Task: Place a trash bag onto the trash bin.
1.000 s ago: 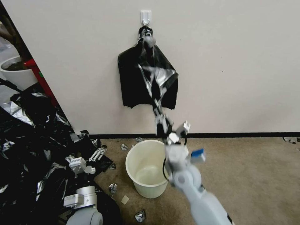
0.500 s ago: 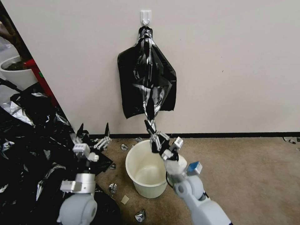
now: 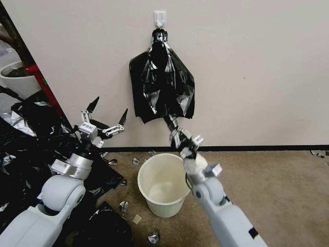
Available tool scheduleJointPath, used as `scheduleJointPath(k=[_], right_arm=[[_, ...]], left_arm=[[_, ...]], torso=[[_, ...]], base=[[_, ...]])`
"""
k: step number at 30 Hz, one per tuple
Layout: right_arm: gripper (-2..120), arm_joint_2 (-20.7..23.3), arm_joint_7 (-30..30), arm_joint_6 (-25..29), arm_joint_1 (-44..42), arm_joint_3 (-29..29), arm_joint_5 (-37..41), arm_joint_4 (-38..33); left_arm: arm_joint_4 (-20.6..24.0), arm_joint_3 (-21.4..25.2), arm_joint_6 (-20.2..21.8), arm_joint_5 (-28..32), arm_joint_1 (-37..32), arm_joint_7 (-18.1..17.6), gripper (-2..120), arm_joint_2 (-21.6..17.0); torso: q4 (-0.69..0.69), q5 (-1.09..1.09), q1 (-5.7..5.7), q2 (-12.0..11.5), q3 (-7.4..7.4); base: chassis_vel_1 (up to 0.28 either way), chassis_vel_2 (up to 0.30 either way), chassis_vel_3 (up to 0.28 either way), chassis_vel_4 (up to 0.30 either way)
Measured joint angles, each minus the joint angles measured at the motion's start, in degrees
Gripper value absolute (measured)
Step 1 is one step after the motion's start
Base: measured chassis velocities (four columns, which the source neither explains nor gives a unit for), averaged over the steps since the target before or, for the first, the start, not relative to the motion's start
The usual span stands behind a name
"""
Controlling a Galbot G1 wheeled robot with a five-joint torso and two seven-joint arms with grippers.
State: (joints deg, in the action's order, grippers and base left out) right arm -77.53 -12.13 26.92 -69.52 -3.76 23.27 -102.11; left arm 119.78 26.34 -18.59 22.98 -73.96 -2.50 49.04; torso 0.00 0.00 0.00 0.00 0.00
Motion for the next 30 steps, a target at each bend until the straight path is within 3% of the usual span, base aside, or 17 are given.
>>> scheduleJointPath(k=[3,5,9,10,13,18,21,22,25,30], right_arm=[[39,1.2,7.5,-3.1,-6.2,0.2,-5.6,-3.1],[42,1.4,8.4,-3.5,-7.0,0.0,-6.5,-3.8],[63,4.2,13.4,-7.2,-8.5,-3.1,-9.0,-10.6],[63,4.2,13.4,-7.2,-8.5,-3.1,-9.0,-10.6],[75,7.7,14.6,-7.9,-3.7,-4.6,-14.2,-13.0],[90,11.8,14.6,-7.8,3.2,-3.6,-20.7,-11.4],[100,14.3,15.4,-7.5,12.5,1.1,-26.5,-7.1],[100,14.3,15.4,-7.5,12.5,1.1,-26.5,-7.1],[100,13.9,19.8,-11.9,20.6,7.1,-33.5,-3.6],[100,11.8,23.8,-19.5,25.6,11.7,-36.6,-1.4]], left_arm=[[0.8,0.0,1.3,-0.3,0.5,0.0,100,-1.0],[0.8,0.0,1.3,-0.5,0.6,0.0,100,-1.2],[1.1,0.5,1.3,-2.3,-0.3,0.1,100,-0.1],[1.1,0.5,1.3,-2.3,-0.3,0.1,100,-0.1],[1.4,1.0,1.3,-4.3,-2.4,0.1,100,2.4],[1.4,1.7,1.8,-6.8,-4.5,-0.4,100,5.5],[0.5,3.0,5.7,-11.5,-7.0,-4.0,100,9.1],[0.5,3.0,5.7,-11.5,-7.0,-4.0,100,9.1],[-0.7,4.4,10.8,-13.8,-7.8,-9.0,100,11.4],[-1.0,5.8,12.4,-13.3,-7.7,-10.1,100,11.4]], torso=[[-0.01,0.01,0.0,0.0,0.0],[-0.01,0.01,0.0,0.0,0.0],[-0.02,0.01,0.0,0.0,0.0],[-0.02,0.01,0.0,0.0,0.0],[0.0,0.01,0.0,0.0,0.0],[0.0,0.01,0.0,0.0,0.0],[0.0,0.01,0.0,0.0,0.0],[0.0,0.01,0.0,0.0,0.0],[0.01,-0.01,0.0,0.0,0.0],[0.01,0.0,0.01,0.0,0.0]], base=[[0.0,0.0,0.0,0.0],[0.0,0.0,0.0,0.0],[0.0,0.0,0.0,0.0],[0.0,0.0,0.0,0.0],[0.0,0.0,0.0,0.0],[0.0,0.0,0.0,0.0],[0.0,0.0,0.0,0.0],[0.0,0.0,0.0,0.0],[0.0,0.0,0.0,0.0],[0.0,0.0,0.0,0.0]])
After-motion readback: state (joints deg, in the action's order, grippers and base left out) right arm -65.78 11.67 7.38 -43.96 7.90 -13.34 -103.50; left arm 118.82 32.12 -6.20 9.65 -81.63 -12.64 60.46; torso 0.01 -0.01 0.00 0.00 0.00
